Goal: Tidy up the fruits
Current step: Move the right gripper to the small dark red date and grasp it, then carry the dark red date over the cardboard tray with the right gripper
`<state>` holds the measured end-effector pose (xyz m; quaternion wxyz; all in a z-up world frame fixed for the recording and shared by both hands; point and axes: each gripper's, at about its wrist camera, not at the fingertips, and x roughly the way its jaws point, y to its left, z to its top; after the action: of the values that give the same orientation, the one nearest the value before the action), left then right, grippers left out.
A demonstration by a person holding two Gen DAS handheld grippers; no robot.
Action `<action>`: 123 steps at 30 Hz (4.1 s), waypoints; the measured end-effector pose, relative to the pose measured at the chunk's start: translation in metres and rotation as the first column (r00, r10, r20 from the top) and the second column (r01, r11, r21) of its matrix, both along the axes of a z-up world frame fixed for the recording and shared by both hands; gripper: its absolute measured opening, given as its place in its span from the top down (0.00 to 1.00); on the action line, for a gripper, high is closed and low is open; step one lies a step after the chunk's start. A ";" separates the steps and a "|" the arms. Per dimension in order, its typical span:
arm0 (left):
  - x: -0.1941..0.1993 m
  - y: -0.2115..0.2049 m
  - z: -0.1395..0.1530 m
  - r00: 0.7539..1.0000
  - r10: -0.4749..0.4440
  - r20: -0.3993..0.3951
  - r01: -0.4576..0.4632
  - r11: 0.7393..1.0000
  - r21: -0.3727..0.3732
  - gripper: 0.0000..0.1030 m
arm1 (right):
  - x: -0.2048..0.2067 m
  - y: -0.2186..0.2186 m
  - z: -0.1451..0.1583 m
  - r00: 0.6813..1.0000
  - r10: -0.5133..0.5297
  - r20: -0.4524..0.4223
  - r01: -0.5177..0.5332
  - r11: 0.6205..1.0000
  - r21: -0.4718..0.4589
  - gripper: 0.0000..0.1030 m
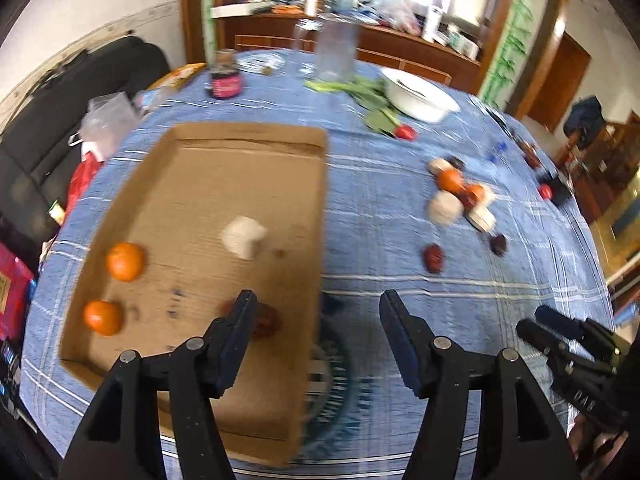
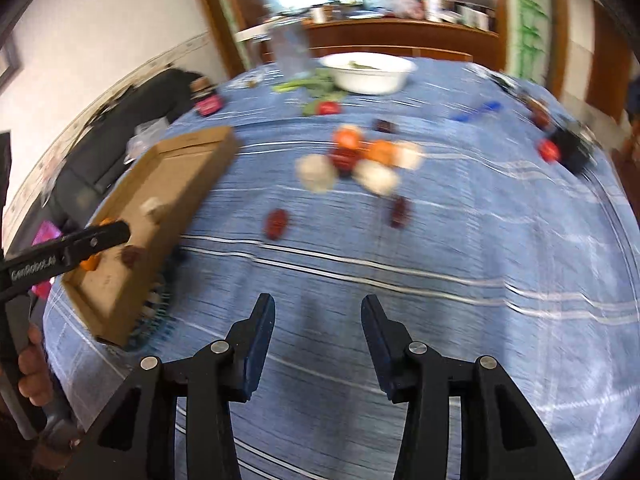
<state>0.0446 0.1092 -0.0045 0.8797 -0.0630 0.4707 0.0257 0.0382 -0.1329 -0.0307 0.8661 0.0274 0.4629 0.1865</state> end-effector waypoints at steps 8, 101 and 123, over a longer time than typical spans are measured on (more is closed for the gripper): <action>0.010 -0.044 -0.013 0.996 -0.065 -0.053 0.066 0.998 0.018 0.39 | 0.022 -0.052 -0.008 0.996 -0.085 -0.007 0.085 0.996 0.008 0.53; -0.058 0.116 0.004 0.982 0.190 -0.005 -0.190 0.977 -0.094 0.82 | 0.011 0.137 0.027 0.949 0.305 0.083 -0.304 0.952 -0.035 0.80; -0.043 0.152 -0.037 0.969 0.229 -0.089 -0.238 0.964 -0.116 0.82 | 0.036 0.257 -0.007 0.877 0.481 0.000 -0.480 0.875 -0.060 0.80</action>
<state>0.0014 0.2609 -0.0417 0.8466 -0.1722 0.4932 0.1018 0.0743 0.1237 -0.0374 0.7965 -0.1150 0.4542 0.3823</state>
